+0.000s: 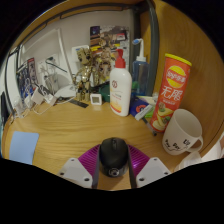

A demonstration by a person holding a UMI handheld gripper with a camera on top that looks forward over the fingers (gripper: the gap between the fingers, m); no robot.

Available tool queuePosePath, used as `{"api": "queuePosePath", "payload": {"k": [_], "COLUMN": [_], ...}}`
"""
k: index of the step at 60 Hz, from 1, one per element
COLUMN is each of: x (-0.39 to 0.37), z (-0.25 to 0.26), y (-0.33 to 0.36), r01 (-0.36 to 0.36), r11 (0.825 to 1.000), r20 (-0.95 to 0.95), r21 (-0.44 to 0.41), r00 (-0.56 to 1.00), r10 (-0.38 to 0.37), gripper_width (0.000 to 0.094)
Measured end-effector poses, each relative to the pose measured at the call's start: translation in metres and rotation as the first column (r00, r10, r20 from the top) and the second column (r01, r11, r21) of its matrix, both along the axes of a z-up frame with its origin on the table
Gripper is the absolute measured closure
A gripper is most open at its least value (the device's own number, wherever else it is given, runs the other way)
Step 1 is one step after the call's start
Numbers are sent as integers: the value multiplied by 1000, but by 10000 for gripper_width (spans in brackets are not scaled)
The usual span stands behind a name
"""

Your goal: Arrange mouse

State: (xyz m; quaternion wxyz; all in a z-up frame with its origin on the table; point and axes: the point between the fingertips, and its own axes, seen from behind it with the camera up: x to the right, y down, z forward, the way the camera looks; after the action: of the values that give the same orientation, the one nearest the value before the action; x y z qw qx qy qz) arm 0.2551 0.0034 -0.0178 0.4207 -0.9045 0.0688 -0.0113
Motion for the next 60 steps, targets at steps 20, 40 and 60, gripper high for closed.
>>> {"api": "queuePosePath", "payload": {"k": [20,40,60], "x": [-1,-99,-324], "z": [9,231,212], "y": [-5,12,7], "r01": [62,62,-106], "r11": [997,971,973], "r20": [-25,-9,-54], "r21": [-49,233,203], "r00": [998,998,991], "r10": [-63,-62,119], "gripper_width": [659,659,662]}}
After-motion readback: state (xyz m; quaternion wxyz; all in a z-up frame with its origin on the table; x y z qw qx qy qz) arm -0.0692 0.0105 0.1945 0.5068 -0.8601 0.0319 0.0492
